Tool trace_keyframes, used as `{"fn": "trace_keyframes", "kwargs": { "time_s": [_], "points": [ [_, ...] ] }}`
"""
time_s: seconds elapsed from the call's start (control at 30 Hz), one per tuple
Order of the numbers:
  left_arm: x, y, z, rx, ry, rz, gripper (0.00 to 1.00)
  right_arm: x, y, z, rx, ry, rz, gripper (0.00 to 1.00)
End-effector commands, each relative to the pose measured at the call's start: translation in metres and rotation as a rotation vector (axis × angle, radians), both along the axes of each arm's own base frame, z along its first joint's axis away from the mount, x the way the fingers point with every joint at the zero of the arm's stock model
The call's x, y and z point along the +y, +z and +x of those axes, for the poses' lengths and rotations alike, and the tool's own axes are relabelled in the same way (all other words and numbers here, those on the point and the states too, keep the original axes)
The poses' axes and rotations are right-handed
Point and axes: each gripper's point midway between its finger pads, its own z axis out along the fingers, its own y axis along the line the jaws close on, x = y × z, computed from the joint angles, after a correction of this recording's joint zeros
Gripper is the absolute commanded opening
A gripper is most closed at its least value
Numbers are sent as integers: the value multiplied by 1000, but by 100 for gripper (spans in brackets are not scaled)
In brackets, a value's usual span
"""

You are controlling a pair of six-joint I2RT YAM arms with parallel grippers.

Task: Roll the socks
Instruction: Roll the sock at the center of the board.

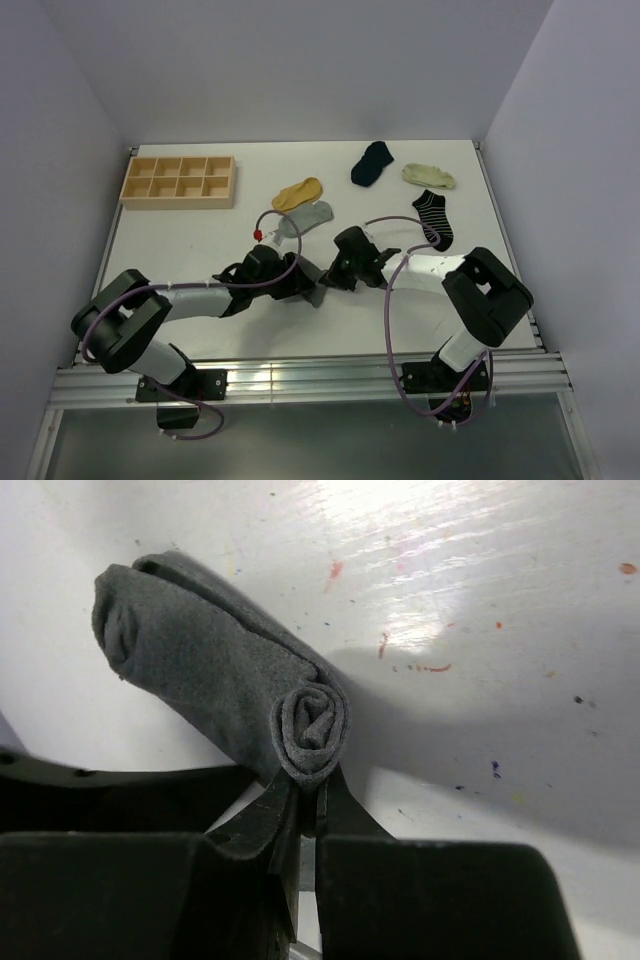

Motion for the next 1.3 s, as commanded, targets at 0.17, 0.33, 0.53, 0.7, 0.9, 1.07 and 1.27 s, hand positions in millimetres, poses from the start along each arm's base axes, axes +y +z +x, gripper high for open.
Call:
{"fn": "trace_keyframes", "kwargs": {
  "time_s": [0.17,0.33,0.53,0.7,0.9,1.07,1.27],
  "points": [
    [6,34,6,-363,1,372,61,-14,-2,-1,59,17,-141,0],
    [-14,45,-5,-505,-45,469,62,-11,-3,-3,85,28,-146,0],
    [-31,39,-11,-596,-92,586,62,-9,-5,-4,101,41,-142,0],
    [-40,28,-16,-623,-132,644,60,-8,-6,-4,105,45,-145,0],
    [-43,14,-20,-632,-166,700,57,-7,-6,-5,109,49,-140,0],
    [-44,2,-22,-627,-190,733,53,-5,-8,-5,117,50,-136,0],
    [-41,-18,-27,-597,-210,773,37,-4,-7,-6,123,50,-129,0]
  ]
}}
